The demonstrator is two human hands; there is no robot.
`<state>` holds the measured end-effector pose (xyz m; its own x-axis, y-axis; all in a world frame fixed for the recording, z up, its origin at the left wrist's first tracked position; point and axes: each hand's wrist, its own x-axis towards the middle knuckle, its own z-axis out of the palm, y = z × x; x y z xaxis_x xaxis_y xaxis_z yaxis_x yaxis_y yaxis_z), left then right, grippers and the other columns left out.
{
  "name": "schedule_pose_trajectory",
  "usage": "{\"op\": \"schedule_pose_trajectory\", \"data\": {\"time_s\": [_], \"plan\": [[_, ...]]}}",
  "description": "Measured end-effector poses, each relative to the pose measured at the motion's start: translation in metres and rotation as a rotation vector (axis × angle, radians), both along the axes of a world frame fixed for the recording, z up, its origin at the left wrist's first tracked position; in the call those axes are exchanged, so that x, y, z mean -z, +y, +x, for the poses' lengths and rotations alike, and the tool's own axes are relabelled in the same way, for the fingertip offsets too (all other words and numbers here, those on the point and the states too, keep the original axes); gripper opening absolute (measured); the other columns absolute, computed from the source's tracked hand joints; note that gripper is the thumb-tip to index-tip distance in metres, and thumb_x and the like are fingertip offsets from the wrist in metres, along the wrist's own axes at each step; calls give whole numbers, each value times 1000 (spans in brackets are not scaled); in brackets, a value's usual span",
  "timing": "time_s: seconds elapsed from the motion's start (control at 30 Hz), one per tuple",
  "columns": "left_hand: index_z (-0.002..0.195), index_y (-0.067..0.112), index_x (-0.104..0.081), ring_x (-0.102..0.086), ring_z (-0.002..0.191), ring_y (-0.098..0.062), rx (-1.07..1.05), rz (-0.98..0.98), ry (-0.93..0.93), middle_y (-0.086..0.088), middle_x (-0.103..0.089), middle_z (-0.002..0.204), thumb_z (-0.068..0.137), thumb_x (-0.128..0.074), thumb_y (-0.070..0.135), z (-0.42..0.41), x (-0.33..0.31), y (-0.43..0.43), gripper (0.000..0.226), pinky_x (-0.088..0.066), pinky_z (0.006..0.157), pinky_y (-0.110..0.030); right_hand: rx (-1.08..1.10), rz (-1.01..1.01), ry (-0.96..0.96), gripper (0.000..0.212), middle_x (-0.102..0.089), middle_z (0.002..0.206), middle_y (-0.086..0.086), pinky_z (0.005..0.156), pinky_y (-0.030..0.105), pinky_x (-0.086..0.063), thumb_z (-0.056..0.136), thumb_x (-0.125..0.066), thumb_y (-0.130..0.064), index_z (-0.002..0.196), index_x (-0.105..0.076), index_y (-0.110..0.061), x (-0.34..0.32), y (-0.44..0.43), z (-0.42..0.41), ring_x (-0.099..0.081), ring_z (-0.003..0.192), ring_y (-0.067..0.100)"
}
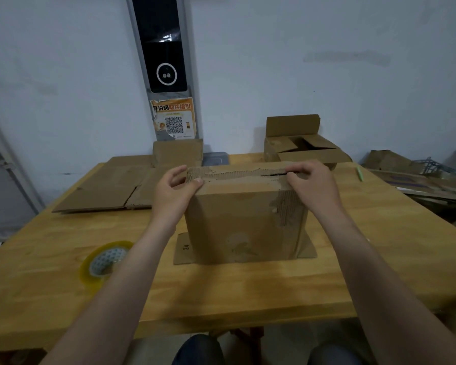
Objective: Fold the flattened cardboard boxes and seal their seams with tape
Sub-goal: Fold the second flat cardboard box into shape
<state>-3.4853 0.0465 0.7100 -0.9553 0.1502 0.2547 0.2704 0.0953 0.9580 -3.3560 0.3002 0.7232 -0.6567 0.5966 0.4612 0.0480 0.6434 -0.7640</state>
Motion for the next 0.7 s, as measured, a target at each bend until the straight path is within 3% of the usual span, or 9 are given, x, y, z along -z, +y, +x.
{"op": "schedule_pose_trajectory", "data": {"time_s": [0.13, 0.23, 0.37, 0.47, 0.53, 0.6, 0.67, 0.7], "plan": [[139, 36, -59, -46, 123, -10, 21, -95, -2, 16, -53, 128, 95, -70, 40, 4, -3, -1, 46, -48, 100, -38, 32, 27, -36, 6, -55, 116, -9, 81, 20, -38, 94, -69, -28, 99, -71, -28, -2, 4, 5, -50, 105, 4], [137, 35, -60, -48, 127, -11, 30, -170, 43, 17, -54, 129, 97, -68, 38, 6, -5, -2, 41, -47, 99, -36, 49, 41, -70, 9, -53, 118, -9, 85, 25, -38, 93, -70, -31, 101, -72, -26, -3, 5, 6, -48, 104, 4], [141, 33, -56, -49, 127, -9, -19, -380, 305, 15, -53, 144, 98, -66, 37, 7, -12, -1, 44, -45, 95, -31, 57, 48, -94, 7, -52, 115, -11, 84, 26, -39, 95, -69, -32, 99, -71, -28, -6, 3, 6, -47, 102, 5], [127, 31, -69, -54, 127, -11, -9, -531, 448, 13, -65, 132, 100, -63, 37, 5, -16, 5, 29, -47, 103, -37, 66, 69, -90, 2, -52, 113, -12, 82, 26, -38, 96, -68, -31, 96, -70, -32, -5, 3, 7, -45, 101, 5], [124, 30, -72, -56, 121, -8, 26, -548, 427, 13, -68, 128, 102, -59, 35, 3, -16, 8, 26, -49, 97, -30, 71, 90, -95, 8, -51, 112, -12, 78, 23, -38, 96, -67, -31, 101, -73, -29, -5, 3, 6, -45, 100, 5], [123, 27, -74, -55, 113, -2, 41, -527, 378, 13, -68, 128, 103, -58, 32, 2, -14, 8, 26, -42, 83, -13, 87, 130, -138, 13, -53, 113, -11, 75, 24, -42, 97, -65, -34, 103, -74, -28, -9, 2, 4, -48, 100, 9], [123, 25, -74, -53, 109, 1, 66, -450, 295, 13, -68, 128, 101, -60, 31, 1, -15, 9, 26, -36, 76, -7, 137, 250, -236, 14, -59, 118, -10, 89, 40, -49, 96, -63, -39, 101, -74, -33, -16, 0, 0, -51, 109, 20], [123, 25, -74, -54, 109, 1, 75, -421, 272, 13, -68, 128, 101, -61, 31, 0, -15, 8, 26, -36, 75, -7, 167, 331, -294, 14, -60, 120, -11, 100, 51, -45, 96, -62, -41, 100, -74, -35, -21, -3, -2, -49, 115, 26]]}}
